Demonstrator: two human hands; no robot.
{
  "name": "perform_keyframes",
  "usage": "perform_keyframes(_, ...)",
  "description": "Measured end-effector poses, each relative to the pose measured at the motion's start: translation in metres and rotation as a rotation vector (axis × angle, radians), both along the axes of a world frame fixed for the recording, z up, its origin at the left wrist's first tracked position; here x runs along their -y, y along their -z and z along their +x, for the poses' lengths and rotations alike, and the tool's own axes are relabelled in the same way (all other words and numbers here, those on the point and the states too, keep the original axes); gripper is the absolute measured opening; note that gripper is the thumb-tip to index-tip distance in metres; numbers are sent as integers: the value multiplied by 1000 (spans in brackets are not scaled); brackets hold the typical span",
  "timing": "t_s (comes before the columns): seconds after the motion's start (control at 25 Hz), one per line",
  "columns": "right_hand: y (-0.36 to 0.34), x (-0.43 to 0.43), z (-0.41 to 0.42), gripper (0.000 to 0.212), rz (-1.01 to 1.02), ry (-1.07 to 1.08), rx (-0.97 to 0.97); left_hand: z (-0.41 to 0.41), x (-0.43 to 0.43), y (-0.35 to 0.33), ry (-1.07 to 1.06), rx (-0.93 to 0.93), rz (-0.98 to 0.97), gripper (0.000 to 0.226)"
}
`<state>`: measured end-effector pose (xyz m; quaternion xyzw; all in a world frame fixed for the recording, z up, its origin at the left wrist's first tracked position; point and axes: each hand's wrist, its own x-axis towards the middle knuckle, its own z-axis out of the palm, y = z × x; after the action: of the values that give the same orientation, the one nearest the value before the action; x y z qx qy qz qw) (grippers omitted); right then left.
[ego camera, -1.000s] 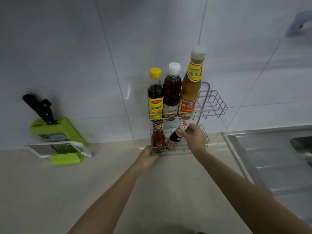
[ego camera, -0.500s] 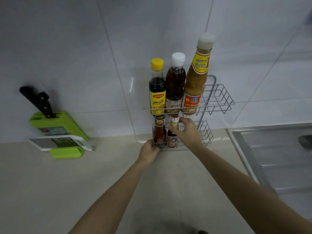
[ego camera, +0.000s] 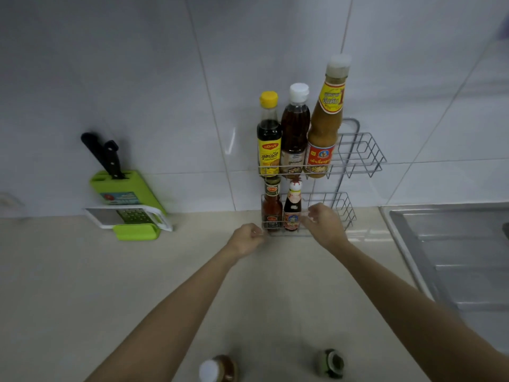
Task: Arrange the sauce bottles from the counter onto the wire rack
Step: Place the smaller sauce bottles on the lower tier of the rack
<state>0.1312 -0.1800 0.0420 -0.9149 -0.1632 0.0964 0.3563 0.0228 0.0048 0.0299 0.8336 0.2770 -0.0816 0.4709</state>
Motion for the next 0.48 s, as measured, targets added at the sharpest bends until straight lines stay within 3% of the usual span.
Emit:
perform_keyframes(0.2,-17,19,-66,16,-93,-390,19,-71,9,-15,128,-2,40,24)
perform_keyframes(0.48,-39,19,-171,16,52,-534,-63,-173,-6,4,53,80,80,18)
